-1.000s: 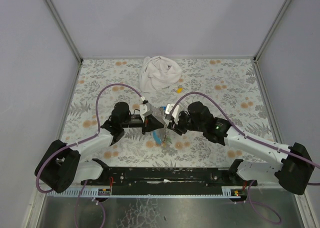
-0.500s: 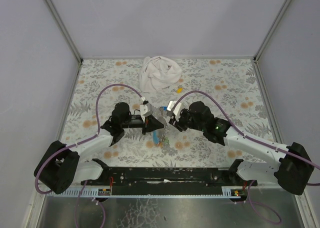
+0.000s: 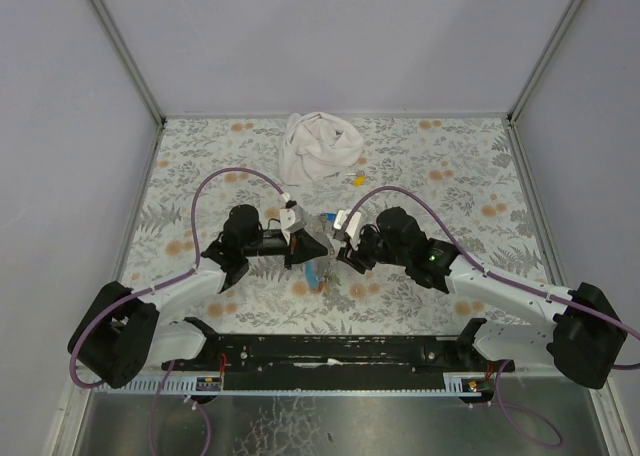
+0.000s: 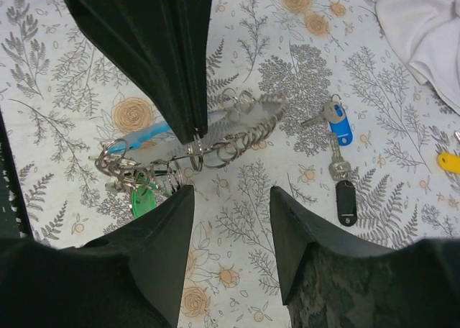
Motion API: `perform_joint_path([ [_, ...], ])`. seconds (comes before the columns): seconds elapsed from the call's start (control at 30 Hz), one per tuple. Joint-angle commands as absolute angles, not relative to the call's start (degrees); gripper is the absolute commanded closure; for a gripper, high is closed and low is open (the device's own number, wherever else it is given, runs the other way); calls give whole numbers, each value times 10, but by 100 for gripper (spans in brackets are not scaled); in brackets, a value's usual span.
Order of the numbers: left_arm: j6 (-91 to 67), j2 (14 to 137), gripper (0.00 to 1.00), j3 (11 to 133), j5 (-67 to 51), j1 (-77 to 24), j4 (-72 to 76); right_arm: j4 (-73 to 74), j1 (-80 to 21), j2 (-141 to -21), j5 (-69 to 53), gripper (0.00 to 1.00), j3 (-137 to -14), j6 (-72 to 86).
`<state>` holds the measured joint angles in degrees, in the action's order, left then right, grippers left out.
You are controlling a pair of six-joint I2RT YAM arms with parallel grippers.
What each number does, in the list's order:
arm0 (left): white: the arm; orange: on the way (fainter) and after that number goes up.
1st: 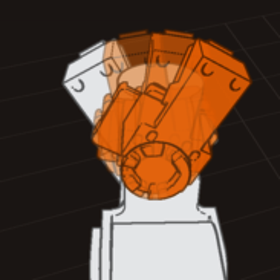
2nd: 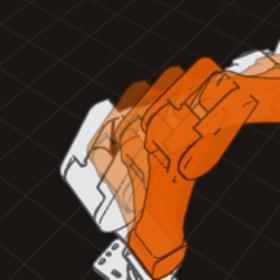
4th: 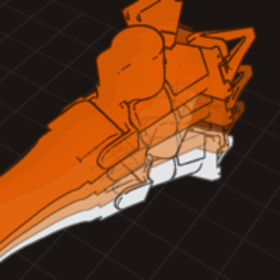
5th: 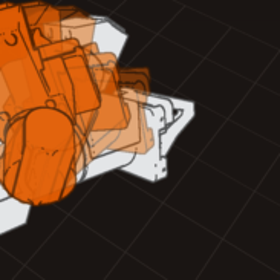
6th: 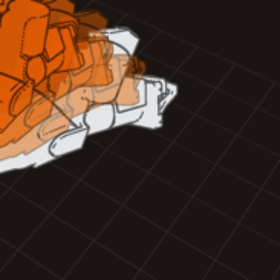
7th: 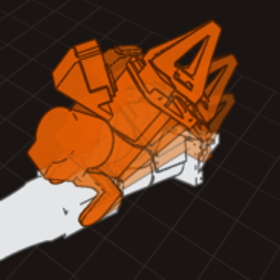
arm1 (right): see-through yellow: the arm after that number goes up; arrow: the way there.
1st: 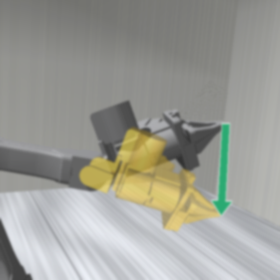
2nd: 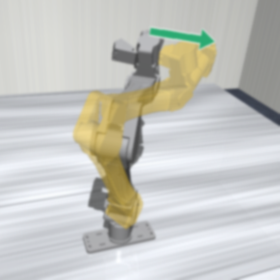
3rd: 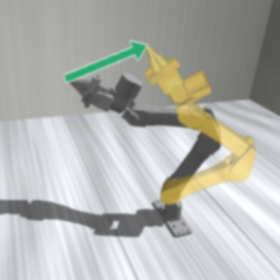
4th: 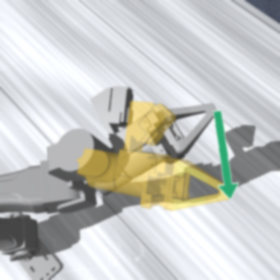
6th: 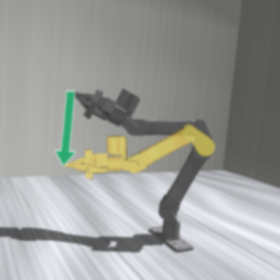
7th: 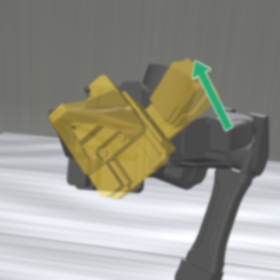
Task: Put the keys on the keyring
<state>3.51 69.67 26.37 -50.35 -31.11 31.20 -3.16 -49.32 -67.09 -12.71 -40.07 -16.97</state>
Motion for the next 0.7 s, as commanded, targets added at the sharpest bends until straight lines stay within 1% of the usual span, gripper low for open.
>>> perform_joint_path([
  [0.0, 31, 689, 100, 271, -496, -314, 348, -50, -489, -663, -176, 46, -406, -155],
  [0.17, 27, 690, 100, 272, -487, -314, 349, -17, -490, -655, -226, 40, -422, -150],
  [0.27, 24, 692, 100, 274, -483, -314, 349, 6, -490, -654, -243, 35, -431, -149],
  [0.33, 22, 692, 100, 273, -484, -314, 351, 16, -490, -656, -247, 33, -436, -145],
  [0.4, 22, 692, 100, 273, -486, -314, 353, 18, -489, -656, -234, 32, -436, -143],
  [0.53, 23, 692, 100, 272, -493, -314, 354, -4, -489, -638, -153, 34, -428, -127],
  [0.67, 23, 693, 100, 273, -499, -314, 353, -29, -490, -621, -150, 36, -431, -120],
])
